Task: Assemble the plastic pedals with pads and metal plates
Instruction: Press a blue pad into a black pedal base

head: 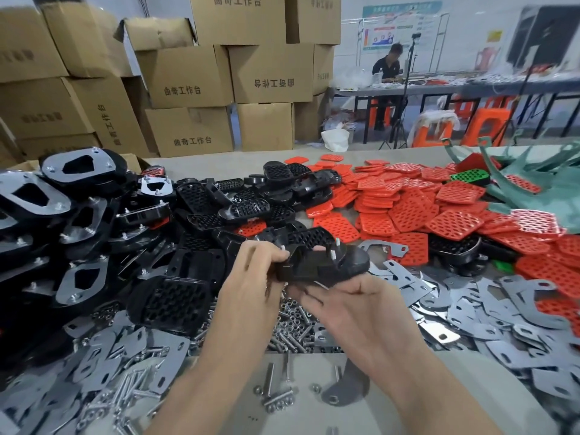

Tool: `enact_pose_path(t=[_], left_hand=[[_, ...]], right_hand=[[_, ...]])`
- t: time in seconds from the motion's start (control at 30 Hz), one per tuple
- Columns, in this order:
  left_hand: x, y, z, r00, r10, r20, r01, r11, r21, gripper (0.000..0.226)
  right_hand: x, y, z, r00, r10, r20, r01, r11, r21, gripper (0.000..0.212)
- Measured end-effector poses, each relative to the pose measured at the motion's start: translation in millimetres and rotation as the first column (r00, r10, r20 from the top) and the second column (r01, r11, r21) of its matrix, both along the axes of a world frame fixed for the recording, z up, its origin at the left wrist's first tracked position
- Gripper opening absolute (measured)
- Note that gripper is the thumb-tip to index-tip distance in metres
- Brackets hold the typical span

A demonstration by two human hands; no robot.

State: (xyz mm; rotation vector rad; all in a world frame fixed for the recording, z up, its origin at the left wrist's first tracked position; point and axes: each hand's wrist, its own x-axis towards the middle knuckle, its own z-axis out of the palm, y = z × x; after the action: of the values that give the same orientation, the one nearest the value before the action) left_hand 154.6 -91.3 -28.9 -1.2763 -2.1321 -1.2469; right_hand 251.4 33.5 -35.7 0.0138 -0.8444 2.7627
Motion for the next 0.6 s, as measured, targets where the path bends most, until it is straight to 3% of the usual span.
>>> enact_pose_path(t=[0.17, 0.27, 0.33, 0.4, 0.5, 0.6], left_hand=[[-3, -1, -1, 0.999, -0.003, -0.053, 0.002, 1.0, -0.018, 0.045], [-6, -3, -1, 0.992, -0.007, -0.125, 0.002, 0.999, -0.043, 0.039], [-7, -4, 1, 0.986, 0.018, -0.164, -0.032, 0.996, -0.086, 0.035], [-8, -4, 1, 0.983, 0.028, -0.182, -0.05, 0.992, -0.117, 0.03], [-9, -3, 1, 0.983, -0.018, -0.182, -0.012, 0.987, -0.16, 0.033], [-11, -6, 2, 0.994, 0.035, -0.101, -0.052, 0.983, -0.179, 0.042]], right_hand=[[1, 6, 0, 0.993, 0.057, -0.106, -0.065, 0.995, -0.073, 0.05], [4, 7, 5, 0.992, 0.066, -0.111, -0.085, 0.981, -0.172, 0.046], [5, 7, 7, 0.996, 0.049, -0.079, -0.065, 0.973, -0.224, 0.054], [2, 7, 5, 1.0, 0.006, -0.003, -0.007, 0.979, -0.203, 0.063], [-3, 9, 3, 0.989, -0.102, 0.103, 0.114, 0.987, -0.114, 0.051], [-3, 18, 4, 0.964, -0.217, 0.152, 0.239, 0.961, -0.141, 0.043]])
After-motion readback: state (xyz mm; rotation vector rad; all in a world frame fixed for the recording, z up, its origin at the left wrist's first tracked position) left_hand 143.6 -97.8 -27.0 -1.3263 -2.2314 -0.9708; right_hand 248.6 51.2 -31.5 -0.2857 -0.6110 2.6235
